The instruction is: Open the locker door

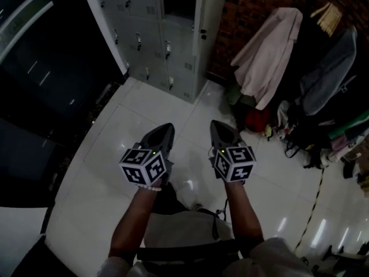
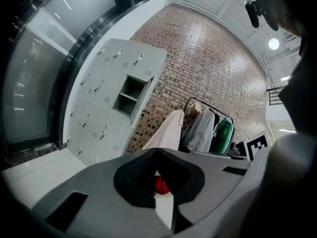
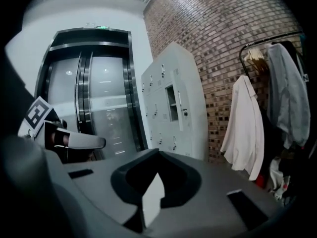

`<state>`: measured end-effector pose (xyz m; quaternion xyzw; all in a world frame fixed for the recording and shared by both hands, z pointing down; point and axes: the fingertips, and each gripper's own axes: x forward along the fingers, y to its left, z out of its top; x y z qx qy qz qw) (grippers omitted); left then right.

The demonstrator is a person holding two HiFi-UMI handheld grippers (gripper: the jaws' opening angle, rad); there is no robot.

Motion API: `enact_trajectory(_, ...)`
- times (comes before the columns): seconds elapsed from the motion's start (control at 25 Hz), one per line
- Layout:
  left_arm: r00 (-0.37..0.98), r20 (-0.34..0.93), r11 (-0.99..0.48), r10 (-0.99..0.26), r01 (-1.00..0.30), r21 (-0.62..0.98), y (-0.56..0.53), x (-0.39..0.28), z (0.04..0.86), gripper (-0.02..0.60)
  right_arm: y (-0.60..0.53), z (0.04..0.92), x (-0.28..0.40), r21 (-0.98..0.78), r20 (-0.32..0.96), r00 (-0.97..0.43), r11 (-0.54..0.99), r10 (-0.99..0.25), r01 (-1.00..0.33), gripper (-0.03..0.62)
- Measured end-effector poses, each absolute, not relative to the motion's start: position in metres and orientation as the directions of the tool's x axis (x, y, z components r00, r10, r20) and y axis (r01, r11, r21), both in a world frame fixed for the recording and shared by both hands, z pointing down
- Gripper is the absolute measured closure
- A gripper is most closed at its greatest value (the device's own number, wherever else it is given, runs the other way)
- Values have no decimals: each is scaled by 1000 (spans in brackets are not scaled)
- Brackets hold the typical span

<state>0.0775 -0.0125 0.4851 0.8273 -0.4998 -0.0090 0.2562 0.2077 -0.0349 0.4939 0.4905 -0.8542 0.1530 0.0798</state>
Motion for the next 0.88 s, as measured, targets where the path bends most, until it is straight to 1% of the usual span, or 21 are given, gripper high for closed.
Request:
enact_trajectory(0.24,455,295,-310,-840,-849,427,49,114,500,584,27,515,240,-247,306,-568,513,-764,-822,591)
enact_trajectory(0.44,457,298,-307,-838,-847,435,80,132,499,583,56,509,249,-257,299,-583,525,-755,-811,591)
enact_trajectory(0.68,471,274,-326,-839,-837,439,91,127,489,584,69,495,248,-250,286,-567,511,-773,-822,591)
enact_trajectory(0.88,485,250,-351,-838,-830,434,95,114,479,584,74,487,232,-237,281,-560,509,-780,-827,591)
